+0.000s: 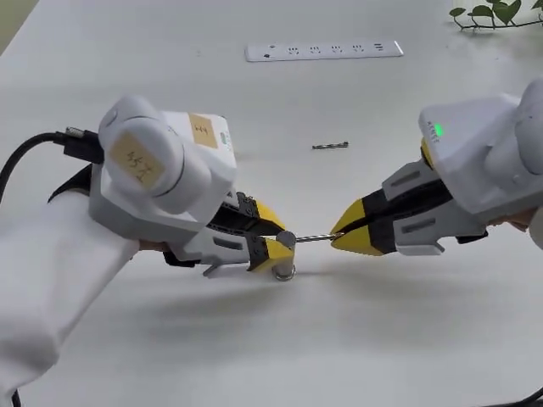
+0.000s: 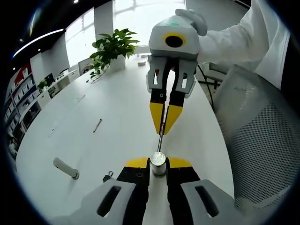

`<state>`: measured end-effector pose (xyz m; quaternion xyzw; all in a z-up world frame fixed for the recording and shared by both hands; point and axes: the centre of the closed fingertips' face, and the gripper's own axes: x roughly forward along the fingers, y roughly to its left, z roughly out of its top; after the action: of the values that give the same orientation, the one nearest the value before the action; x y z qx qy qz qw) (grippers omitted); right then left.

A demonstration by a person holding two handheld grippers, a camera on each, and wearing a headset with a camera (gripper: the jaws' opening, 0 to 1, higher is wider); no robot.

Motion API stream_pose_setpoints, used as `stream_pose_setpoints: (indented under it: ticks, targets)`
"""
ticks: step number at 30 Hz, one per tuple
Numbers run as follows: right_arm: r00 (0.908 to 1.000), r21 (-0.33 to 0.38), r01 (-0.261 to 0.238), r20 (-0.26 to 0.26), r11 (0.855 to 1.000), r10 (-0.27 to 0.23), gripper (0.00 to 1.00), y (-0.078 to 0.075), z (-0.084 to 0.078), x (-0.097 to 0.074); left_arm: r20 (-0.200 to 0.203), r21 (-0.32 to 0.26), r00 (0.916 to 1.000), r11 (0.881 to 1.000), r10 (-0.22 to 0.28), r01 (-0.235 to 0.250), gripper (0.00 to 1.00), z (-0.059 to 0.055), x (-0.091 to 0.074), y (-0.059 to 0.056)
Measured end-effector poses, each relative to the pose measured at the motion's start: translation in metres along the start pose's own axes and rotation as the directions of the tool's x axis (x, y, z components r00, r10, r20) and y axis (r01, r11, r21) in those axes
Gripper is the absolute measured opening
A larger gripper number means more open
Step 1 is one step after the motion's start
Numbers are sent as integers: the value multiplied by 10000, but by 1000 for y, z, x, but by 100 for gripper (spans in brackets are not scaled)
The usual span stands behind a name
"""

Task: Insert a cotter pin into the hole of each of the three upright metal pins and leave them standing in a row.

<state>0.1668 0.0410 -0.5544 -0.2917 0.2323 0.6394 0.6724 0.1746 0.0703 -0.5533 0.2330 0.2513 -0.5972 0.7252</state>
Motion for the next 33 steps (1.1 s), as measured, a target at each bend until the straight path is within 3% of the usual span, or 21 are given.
stream_pose_setpoints:
  ticks: [14, 22, 28, 31, 33]
  targets:
    - [9991, -9, -230, -357, 9997, 230, 0, 0, -1, 10, -59, -13, 10000, 10000, 44, -45, 10, 0, 1, 0]
    - [9988, -41, -404, -265, 9992, 403, 0, 0, -1, 28, -61, -40, 10000, 10000, 55, -55, 10, 0, 0, -1]
    - [9995, -88, -287, -110, 9995, 286, 0, -1, 7, 32, -62, -87, 10000, 10000, 29, -30, 10, 0, -1, -3]
    - [9999, -37, -50, -128, 10000, 50, 10, -5, 7, 29, -67, -87, 10000, 10000, 38, -39, 10, -1, -2, -3]
    - [9999, 29, 22, -128, 10000, -22, 9, -6, 7, 25, -65, -81, 10000, 10000, 41, -41, 10, -1, -2, -3]
